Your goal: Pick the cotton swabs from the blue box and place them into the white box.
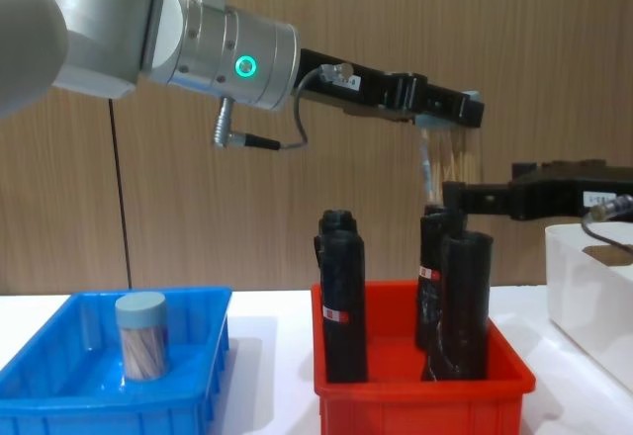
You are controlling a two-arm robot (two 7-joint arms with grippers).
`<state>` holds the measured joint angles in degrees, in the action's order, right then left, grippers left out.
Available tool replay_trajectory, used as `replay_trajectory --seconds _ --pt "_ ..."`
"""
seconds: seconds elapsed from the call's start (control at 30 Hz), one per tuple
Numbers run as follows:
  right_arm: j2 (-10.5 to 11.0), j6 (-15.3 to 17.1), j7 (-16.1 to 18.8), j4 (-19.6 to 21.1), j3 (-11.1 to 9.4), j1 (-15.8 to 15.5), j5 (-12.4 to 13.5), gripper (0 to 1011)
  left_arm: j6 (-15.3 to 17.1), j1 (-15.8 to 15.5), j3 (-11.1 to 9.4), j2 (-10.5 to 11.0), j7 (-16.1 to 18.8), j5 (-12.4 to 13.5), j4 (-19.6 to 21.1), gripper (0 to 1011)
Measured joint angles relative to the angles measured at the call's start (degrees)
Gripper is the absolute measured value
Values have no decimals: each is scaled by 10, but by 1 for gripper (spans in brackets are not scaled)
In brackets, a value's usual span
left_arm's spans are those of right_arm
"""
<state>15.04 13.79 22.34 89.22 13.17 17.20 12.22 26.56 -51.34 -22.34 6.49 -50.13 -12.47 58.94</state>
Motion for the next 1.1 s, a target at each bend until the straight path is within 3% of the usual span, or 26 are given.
replay_trajectory --seconds 0.93,1.1 --pt "-22 0 19 -58 10 53 -13 1002 0 0 0 0 0 0 0 660" --pt "-23 -4 24 -61 11 55 -9 918 0 0 0 0 0 0 0 660"
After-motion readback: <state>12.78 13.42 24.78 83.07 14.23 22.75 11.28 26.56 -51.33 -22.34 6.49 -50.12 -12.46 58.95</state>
